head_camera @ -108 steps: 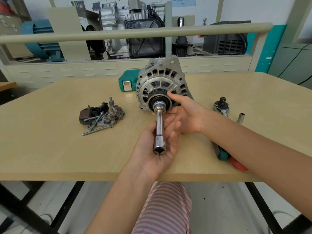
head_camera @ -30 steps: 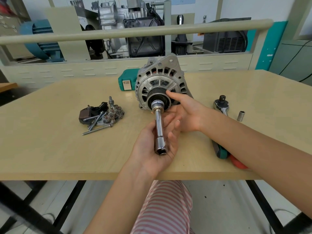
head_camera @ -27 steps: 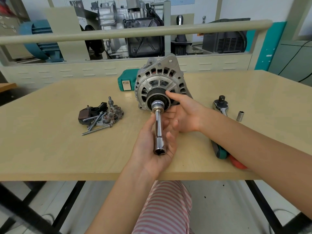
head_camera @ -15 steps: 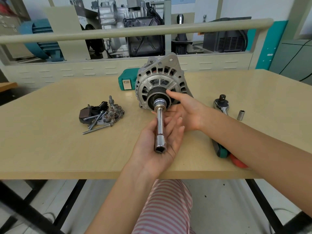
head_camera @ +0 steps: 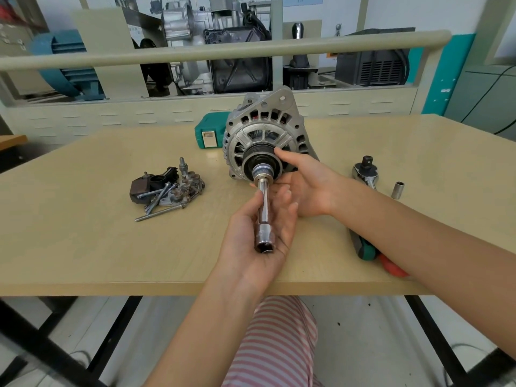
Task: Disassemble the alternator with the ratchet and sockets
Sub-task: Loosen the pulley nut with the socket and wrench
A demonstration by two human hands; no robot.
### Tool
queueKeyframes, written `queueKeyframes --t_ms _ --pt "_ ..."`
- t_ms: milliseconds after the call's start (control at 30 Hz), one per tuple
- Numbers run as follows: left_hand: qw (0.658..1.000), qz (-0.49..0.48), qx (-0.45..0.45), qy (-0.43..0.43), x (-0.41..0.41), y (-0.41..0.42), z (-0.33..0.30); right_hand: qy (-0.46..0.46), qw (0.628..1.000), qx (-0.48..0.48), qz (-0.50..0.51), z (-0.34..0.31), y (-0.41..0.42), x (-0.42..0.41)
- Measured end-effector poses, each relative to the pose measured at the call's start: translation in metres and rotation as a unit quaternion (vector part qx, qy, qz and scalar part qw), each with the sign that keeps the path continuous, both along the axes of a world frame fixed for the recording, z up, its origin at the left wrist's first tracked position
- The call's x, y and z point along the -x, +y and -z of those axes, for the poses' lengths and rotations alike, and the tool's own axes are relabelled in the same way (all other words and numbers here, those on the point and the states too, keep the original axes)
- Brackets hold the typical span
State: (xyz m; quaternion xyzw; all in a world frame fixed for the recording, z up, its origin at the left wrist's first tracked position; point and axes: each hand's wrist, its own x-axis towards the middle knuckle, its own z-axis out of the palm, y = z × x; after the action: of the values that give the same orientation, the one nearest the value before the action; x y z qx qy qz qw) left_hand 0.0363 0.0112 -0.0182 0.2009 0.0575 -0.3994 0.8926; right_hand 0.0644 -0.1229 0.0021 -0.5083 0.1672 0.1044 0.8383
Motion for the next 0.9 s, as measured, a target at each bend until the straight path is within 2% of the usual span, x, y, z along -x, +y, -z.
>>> queueKeyframes --t_ms 167,533,733,900 --pt "0.999 0.035 0.004 -0.005 -0.0017 0.002 0.0005 0.008 1.0 -0.011 0.001 0.0013 -0.001 -0.0006" --pt "0.999 -0.014 -0.036 -0.027 0.0013 -0.0038 0.0012 -0.004 1.0 0.018 0.002 0.0021 -0.001 -0.0033" --pt "0.998 0.053 0.0 -0.026 -0.0006 0.0032 0.001 -0.006 0.999 -0.017 -0.032 0.0001 -0.0016 0.0001" --pt "0.998 0.054 -0.003 -0.012 -0.0021 0.0029 0.0024 0.002 1.0 -0.014 -0.021 0.0004 -0.0008 -0.0003"
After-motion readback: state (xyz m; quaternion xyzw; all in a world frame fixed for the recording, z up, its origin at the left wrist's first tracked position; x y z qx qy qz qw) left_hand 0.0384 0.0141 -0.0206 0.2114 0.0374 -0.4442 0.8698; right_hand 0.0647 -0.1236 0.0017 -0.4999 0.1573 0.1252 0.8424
